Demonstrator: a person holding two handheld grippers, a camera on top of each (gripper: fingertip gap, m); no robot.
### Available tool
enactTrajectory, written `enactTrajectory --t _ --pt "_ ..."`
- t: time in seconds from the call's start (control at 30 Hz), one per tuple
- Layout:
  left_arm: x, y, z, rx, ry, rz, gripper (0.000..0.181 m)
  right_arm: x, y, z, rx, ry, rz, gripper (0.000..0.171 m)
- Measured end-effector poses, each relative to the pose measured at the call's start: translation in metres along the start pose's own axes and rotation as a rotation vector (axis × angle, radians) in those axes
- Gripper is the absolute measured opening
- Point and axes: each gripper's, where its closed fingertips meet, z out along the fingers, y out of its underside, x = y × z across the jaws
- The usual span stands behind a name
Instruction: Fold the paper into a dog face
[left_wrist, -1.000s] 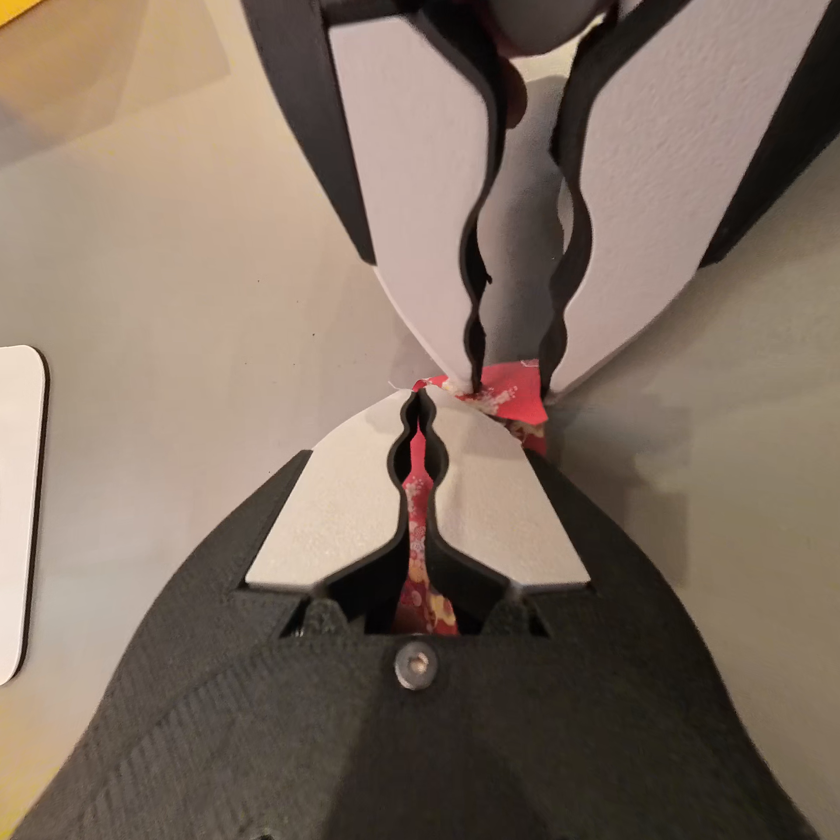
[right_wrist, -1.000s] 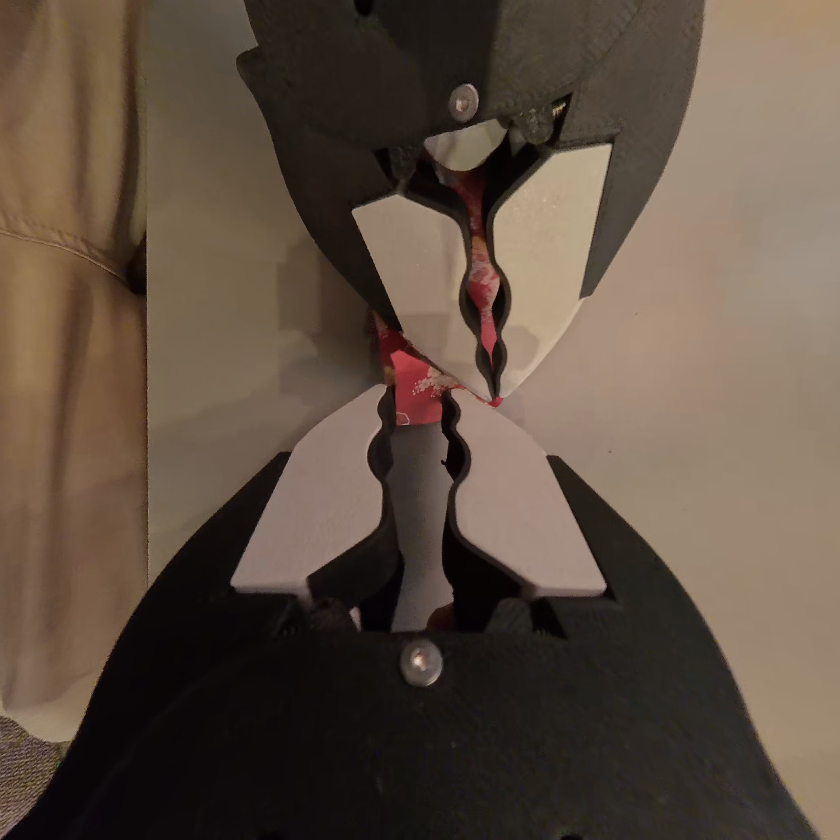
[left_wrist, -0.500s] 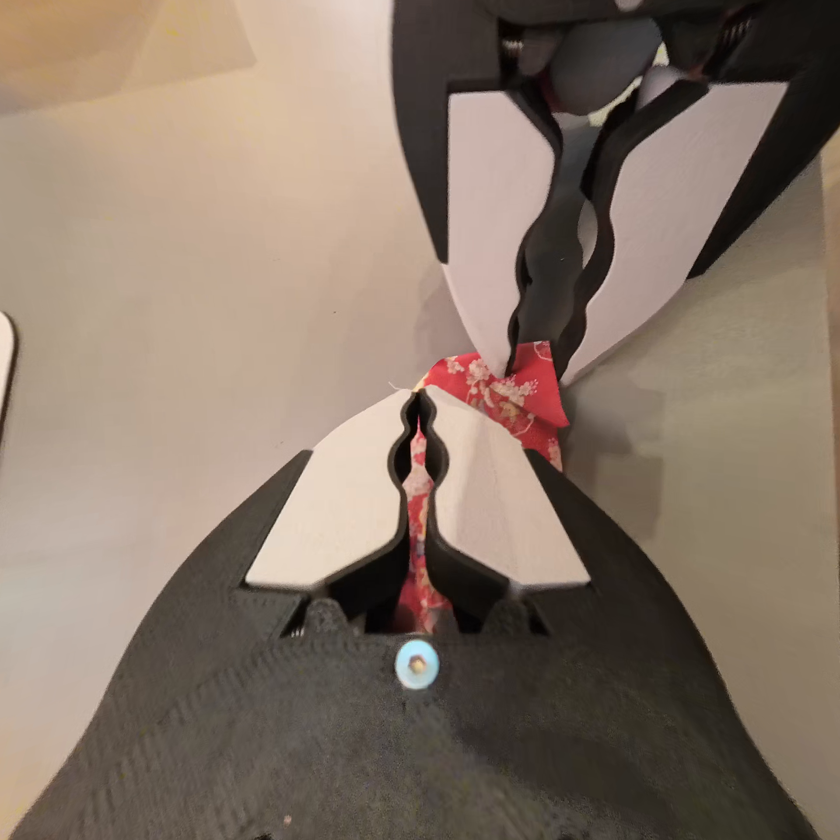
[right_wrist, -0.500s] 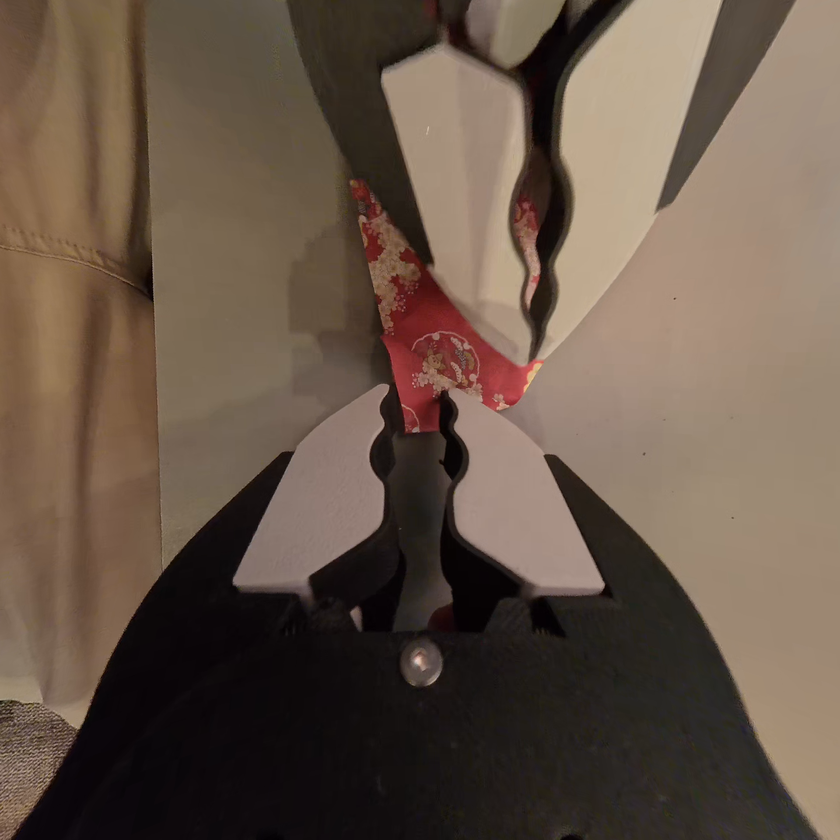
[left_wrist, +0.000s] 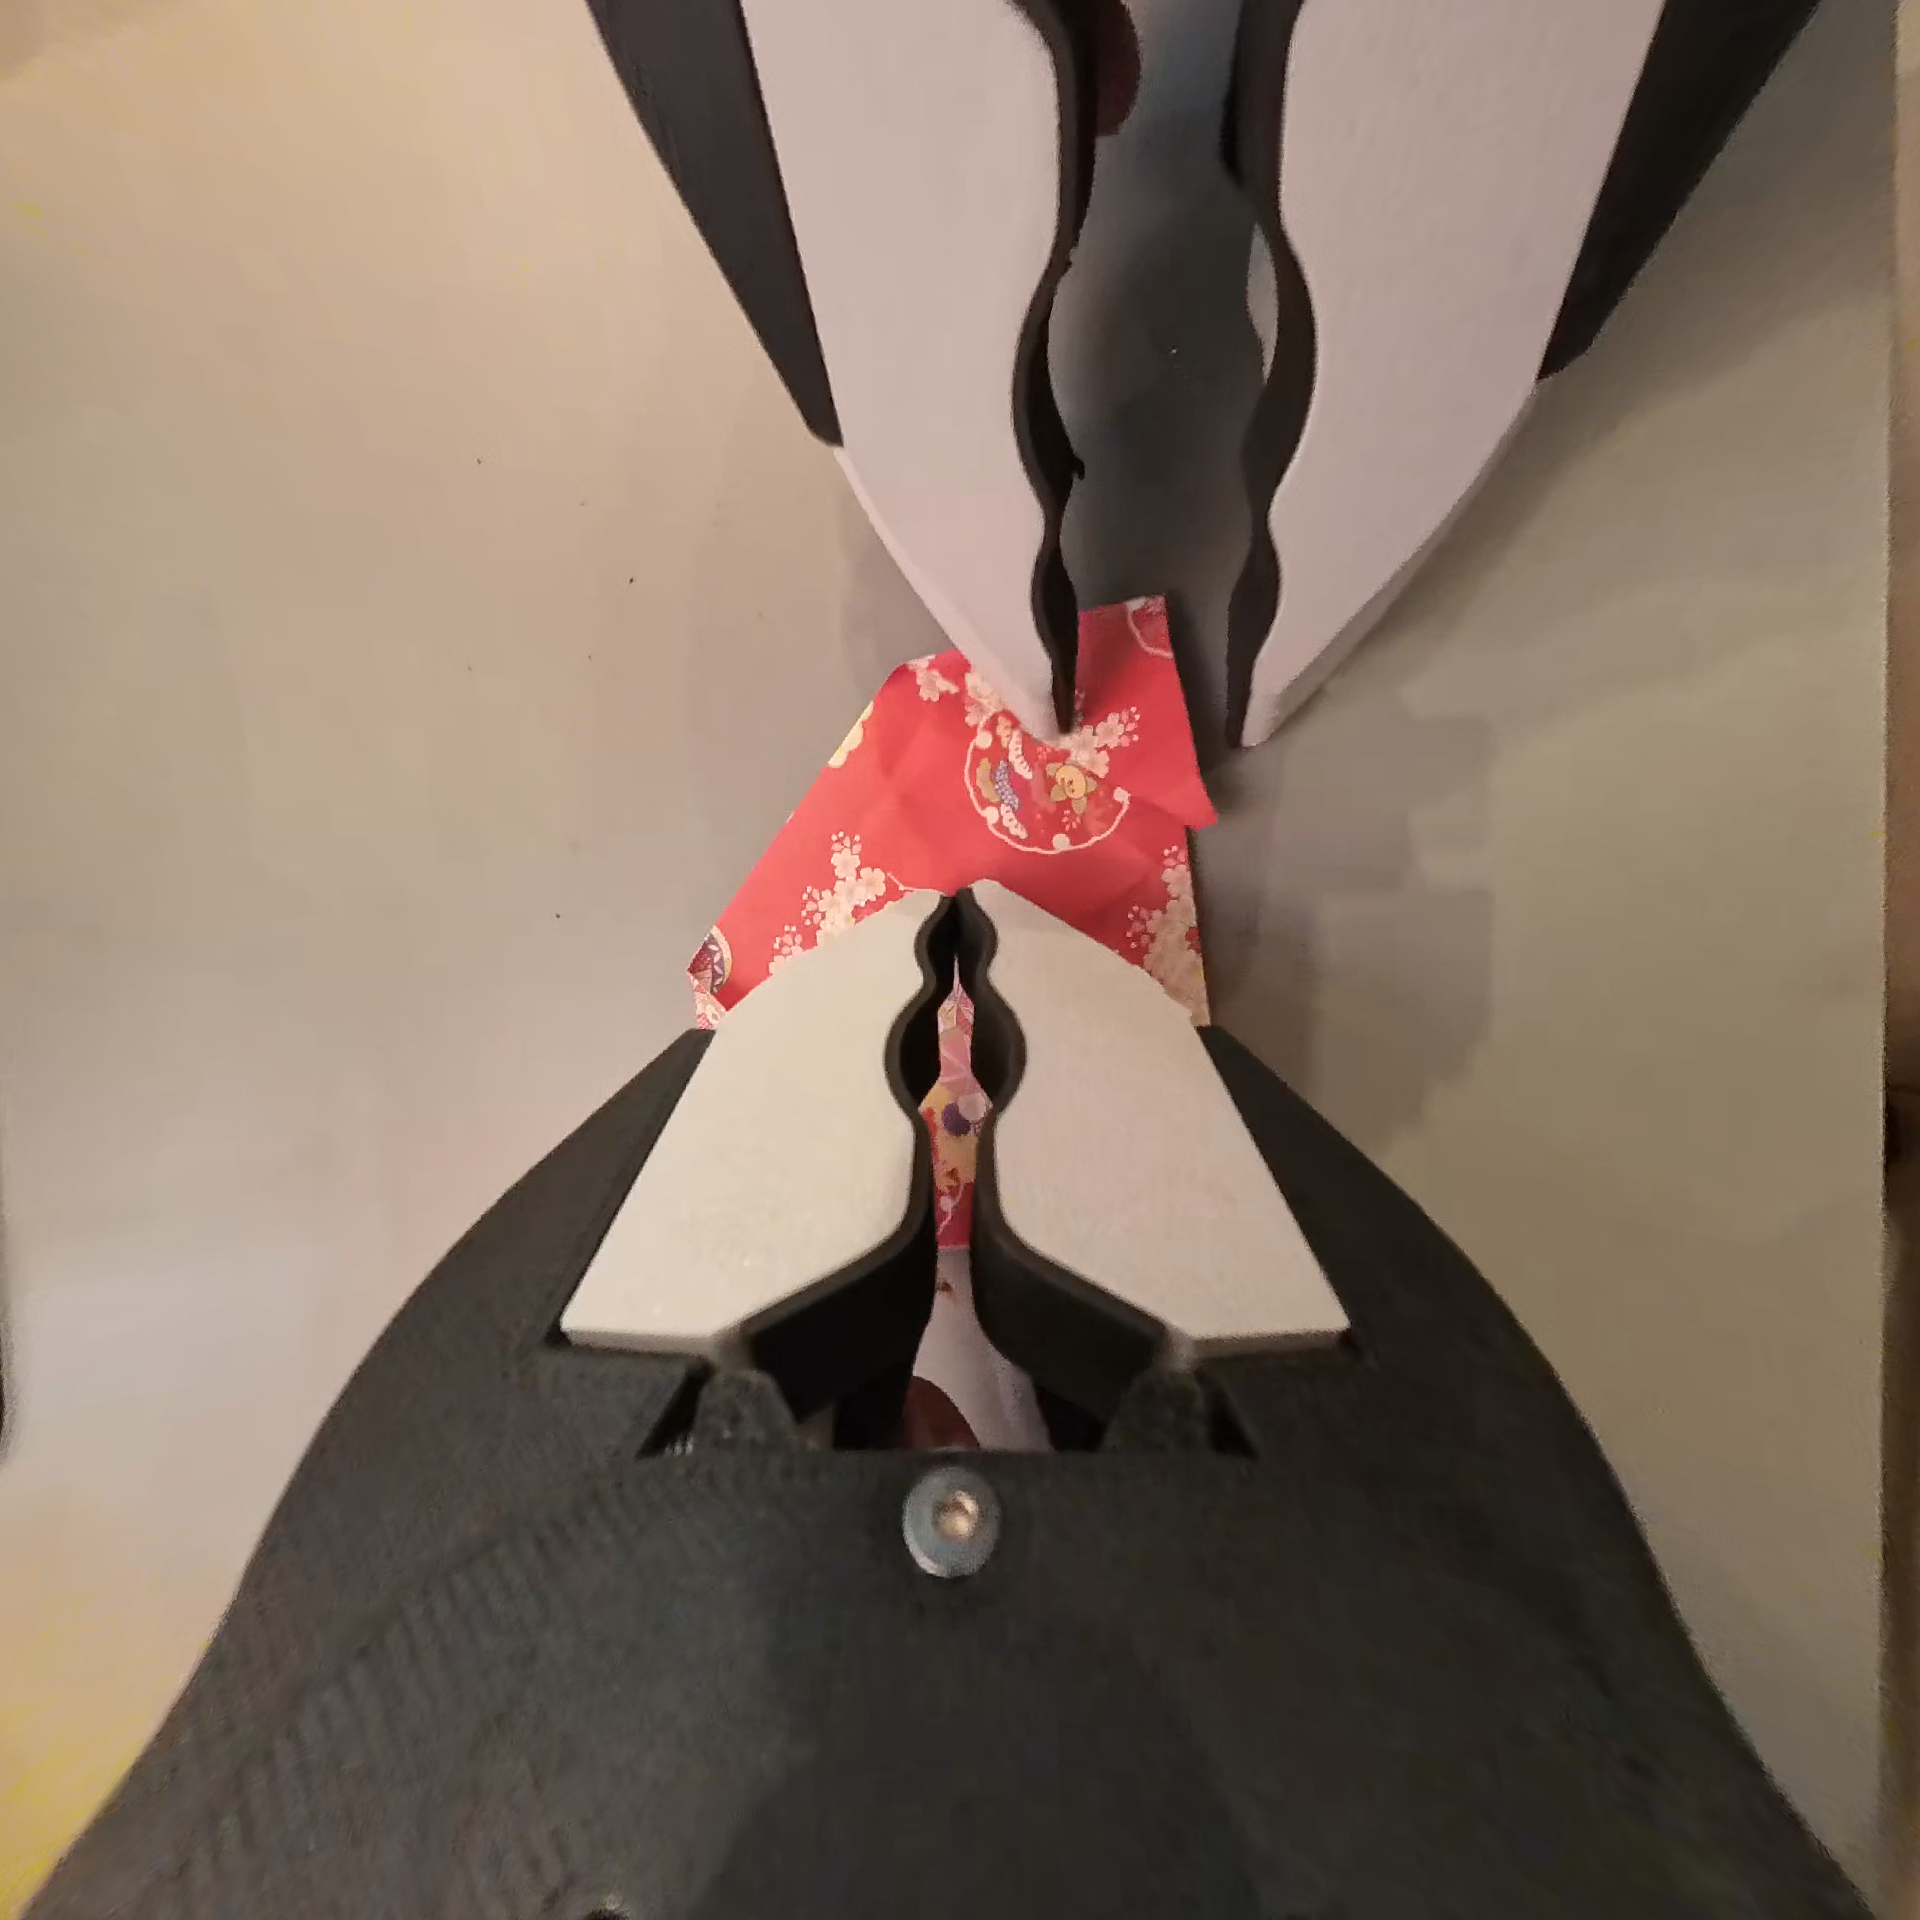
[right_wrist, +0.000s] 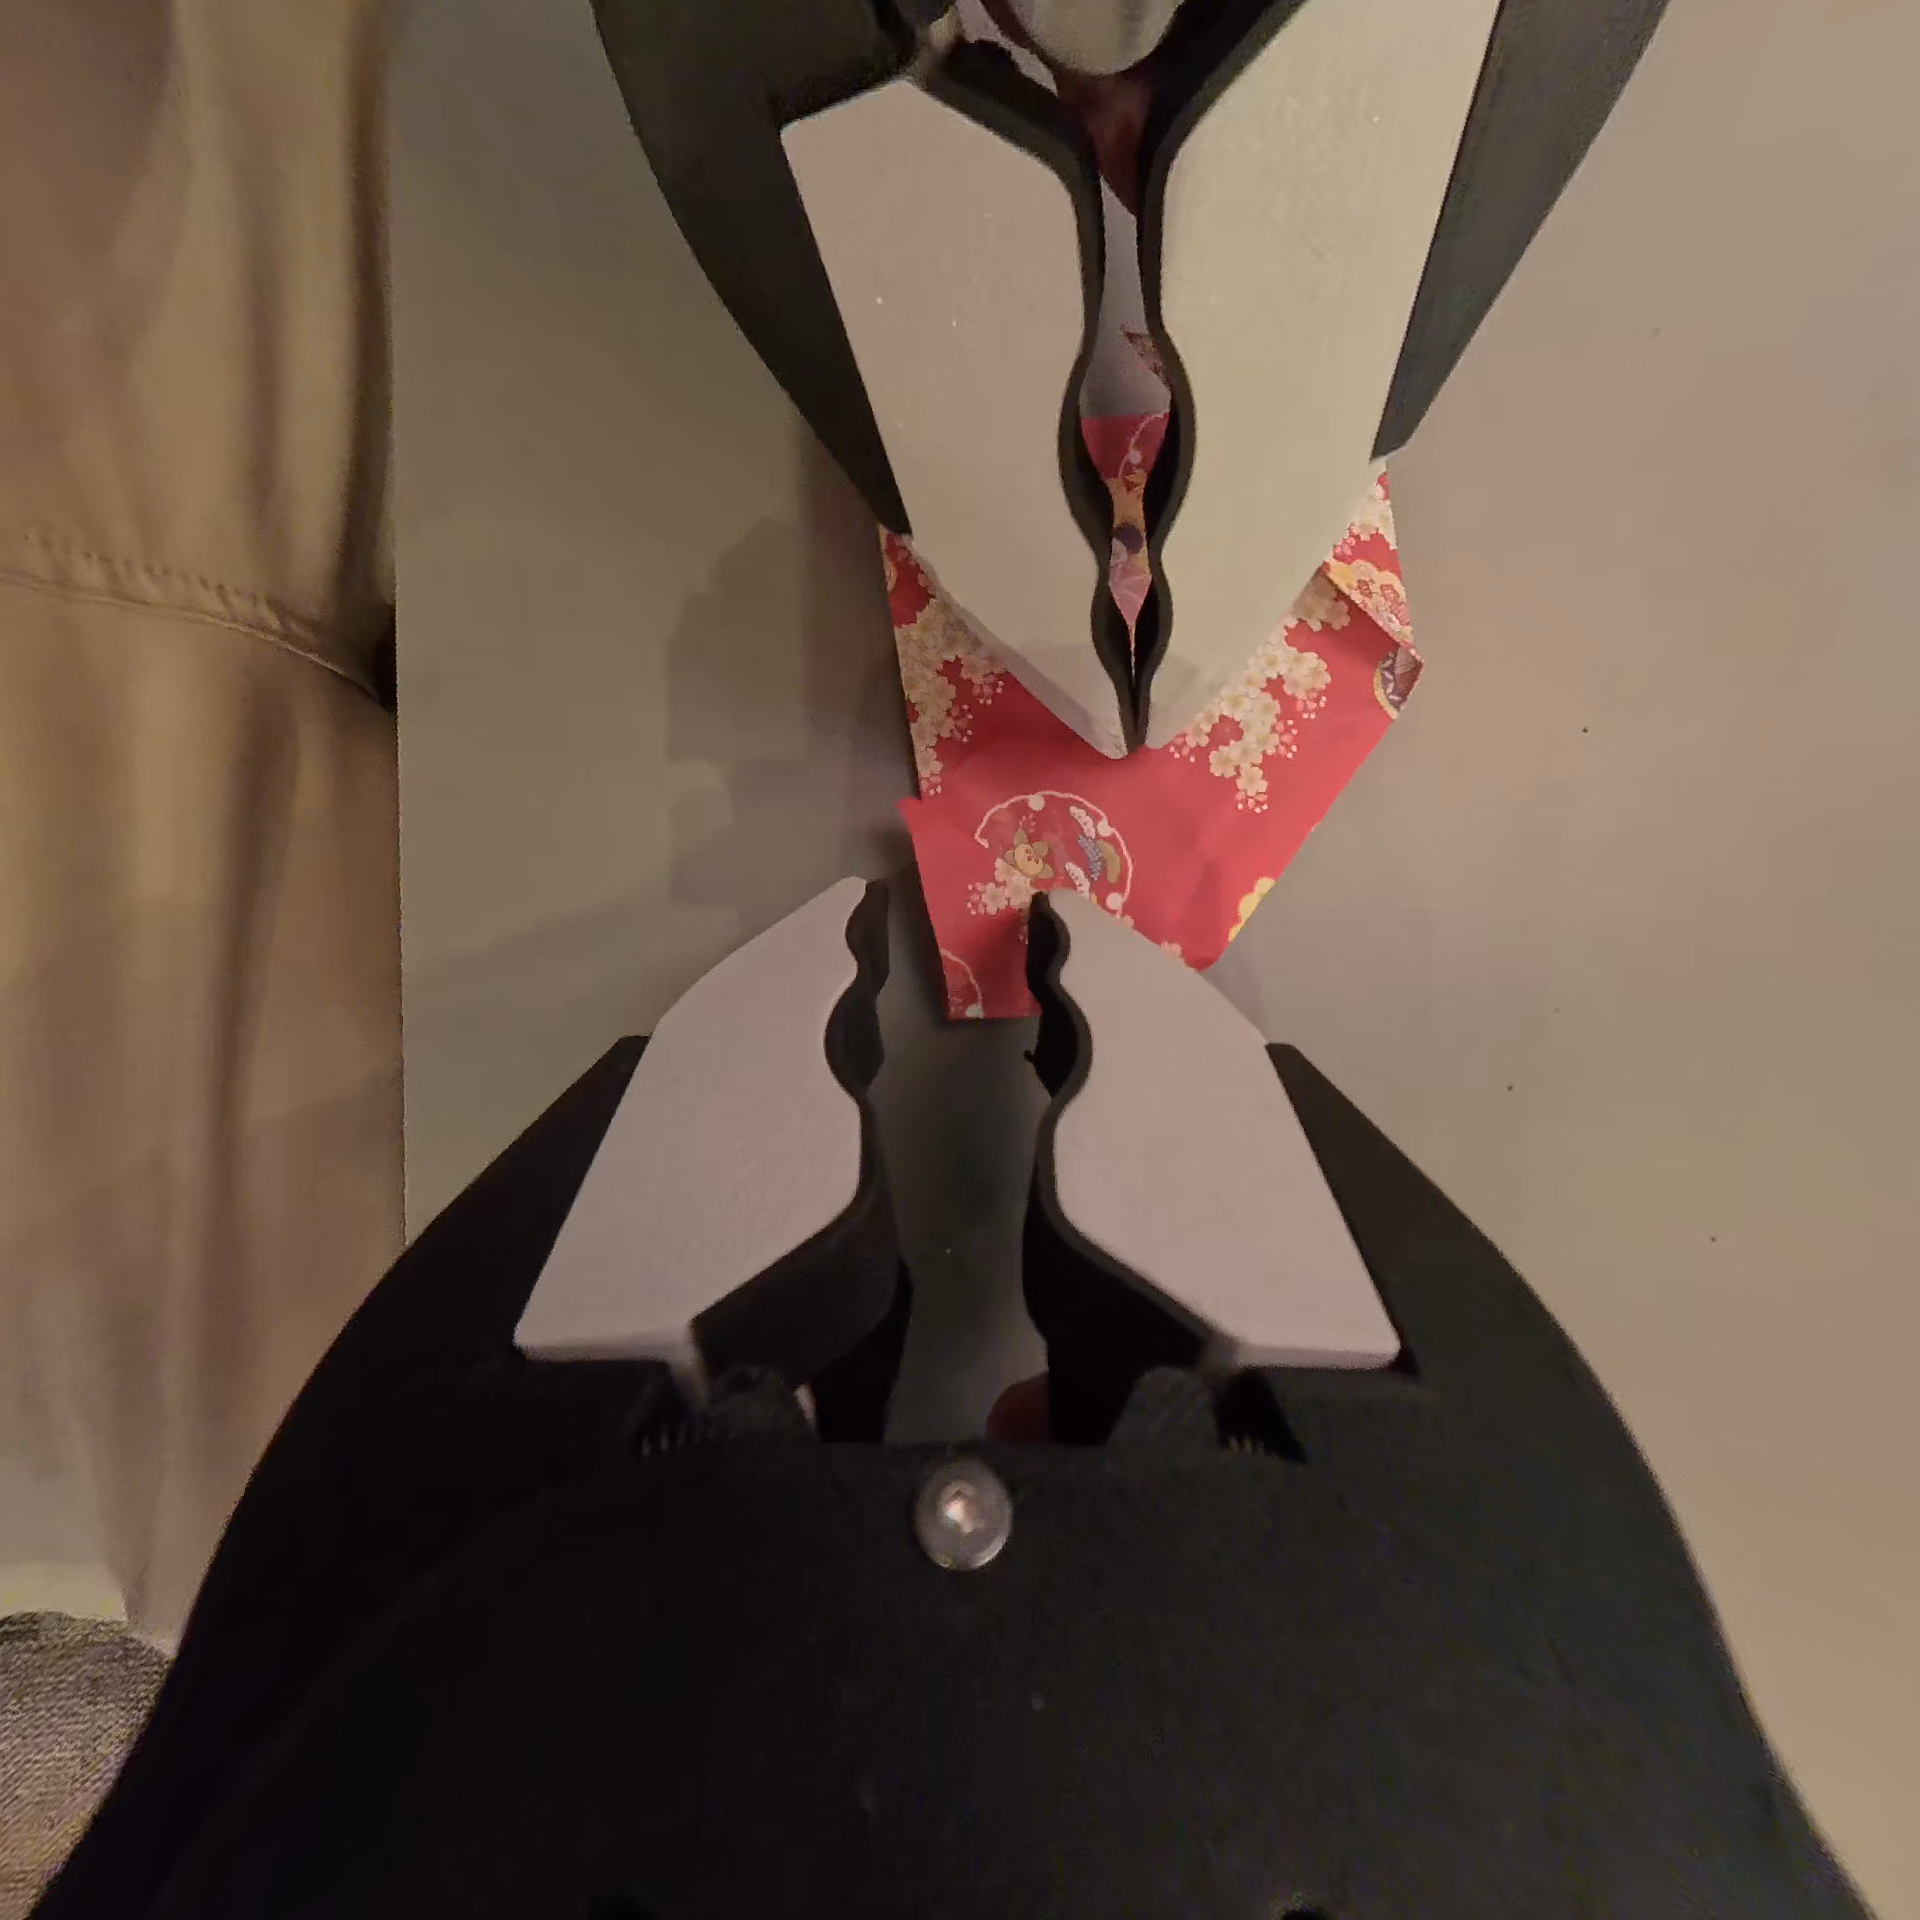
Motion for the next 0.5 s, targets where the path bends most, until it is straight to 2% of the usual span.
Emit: enactTrajectory --t 0.33,0.5 --pt "-0.0001 -0.0003 -0.0003 0.002 -0.007 0.010 0.000 0.0034 0.0016 -0.0017 0.023 0.003 0.037 0.022" --pt "0.0000 -0.0004 -0.0003 0.011 -0.001 0.001 0.000 0.0053 0.0017 -0.0017 0.009 0.043 -0.027 0.009"
